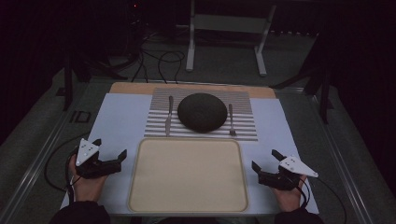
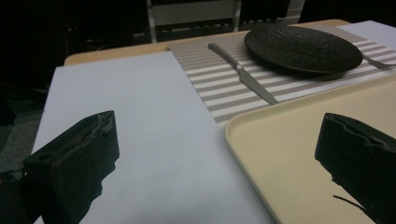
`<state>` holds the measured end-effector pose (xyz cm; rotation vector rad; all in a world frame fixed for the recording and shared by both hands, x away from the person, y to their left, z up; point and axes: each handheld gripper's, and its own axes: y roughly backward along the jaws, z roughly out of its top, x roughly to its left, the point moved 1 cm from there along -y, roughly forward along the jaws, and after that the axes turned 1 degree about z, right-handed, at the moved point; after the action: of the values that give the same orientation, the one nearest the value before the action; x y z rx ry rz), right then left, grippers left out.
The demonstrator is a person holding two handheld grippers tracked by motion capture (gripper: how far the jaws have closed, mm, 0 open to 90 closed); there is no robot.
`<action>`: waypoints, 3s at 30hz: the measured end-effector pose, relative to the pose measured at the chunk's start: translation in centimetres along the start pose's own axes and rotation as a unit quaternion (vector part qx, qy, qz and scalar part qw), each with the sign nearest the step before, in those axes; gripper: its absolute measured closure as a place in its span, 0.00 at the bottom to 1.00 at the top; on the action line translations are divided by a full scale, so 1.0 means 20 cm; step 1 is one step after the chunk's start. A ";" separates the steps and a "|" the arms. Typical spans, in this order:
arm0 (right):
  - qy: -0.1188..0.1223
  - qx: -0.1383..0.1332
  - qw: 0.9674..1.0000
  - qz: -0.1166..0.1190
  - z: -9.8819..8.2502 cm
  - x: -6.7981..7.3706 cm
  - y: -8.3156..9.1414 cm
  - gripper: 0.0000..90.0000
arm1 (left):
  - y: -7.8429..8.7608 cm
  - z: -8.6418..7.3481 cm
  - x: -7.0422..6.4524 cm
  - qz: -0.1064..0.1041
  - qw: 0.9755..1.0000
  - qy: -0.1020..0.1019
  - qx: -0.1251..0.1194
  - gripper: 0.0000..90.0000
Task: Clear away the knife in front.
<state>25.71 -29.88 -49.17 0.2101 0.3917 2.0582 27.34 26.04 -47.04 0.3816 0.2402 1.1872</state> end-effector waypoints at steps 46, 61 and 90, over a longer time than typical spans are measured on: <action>0.005 0.005 1.000 -0.013 -0.01 -0.01 -0.01 0.10 | -0.22 0.20 -0.04 -0.038 0.999 -0.003 0.014 0.01; 0.006 0.007 1.000 -0.013 -0.01 -0.01 -0.01 0.10 | -0.30 0.25 -0.04 -0.033 0.999 0.000 0.020 0.01; 0.005 0.011 1.000 -0.013 -0.01 -0.01 -0.01 0.10 | -0.48 0.34 -0.06 -0.006 0.999 -0.015 0.048 0.01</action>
<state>25.94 -29.95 -49.43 0.2061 0.4216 2.0303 37.71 20.79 -44.87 0.4812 0.2733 1.1609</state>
